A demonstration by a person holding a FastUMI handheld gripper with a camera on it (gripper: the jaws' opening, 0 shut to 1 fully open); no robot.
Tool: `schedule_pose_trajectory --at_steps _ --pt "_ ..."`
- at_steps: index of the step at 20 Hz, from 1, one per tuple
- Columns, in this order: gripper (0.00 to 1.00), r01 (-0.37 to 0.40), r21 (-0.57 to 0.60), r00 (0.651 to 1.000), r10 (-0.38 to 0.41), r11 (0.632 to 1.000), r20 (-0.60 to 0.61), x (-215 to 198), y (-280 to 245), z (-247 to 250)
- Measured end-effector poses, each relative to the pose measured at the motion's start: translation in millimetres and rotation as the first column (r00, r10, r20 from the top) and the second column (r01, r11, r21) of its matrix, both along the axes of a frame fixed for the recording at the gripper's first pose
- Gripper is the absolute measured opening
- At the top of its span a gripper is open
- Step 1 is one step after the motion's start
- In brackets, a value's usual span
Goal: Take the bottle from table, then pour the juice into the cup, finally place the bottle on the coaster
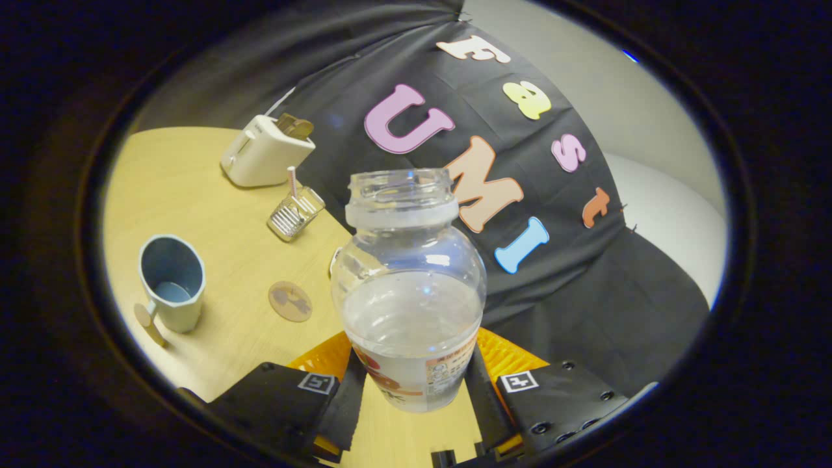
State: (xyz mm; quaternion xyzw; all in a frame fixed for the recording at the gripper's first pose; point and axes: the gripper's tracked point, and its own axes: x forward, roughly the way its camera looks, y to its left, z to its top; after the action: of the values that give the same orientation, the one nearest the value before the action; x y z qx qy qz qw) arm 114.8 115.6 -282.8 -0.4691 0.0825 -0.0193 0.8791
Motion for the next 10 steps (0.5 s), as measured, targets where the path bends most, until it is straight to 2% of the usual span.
schedule_pose_trajectory --at_steps 4,10 --pt "0.77 -0.048 -0.132 0.999 0.046 0.990 -0.014 3 12 -17" --pt "0.77 -0.119 -0.238 0.993 0.112 0.964 -0.040 4 28 -36"
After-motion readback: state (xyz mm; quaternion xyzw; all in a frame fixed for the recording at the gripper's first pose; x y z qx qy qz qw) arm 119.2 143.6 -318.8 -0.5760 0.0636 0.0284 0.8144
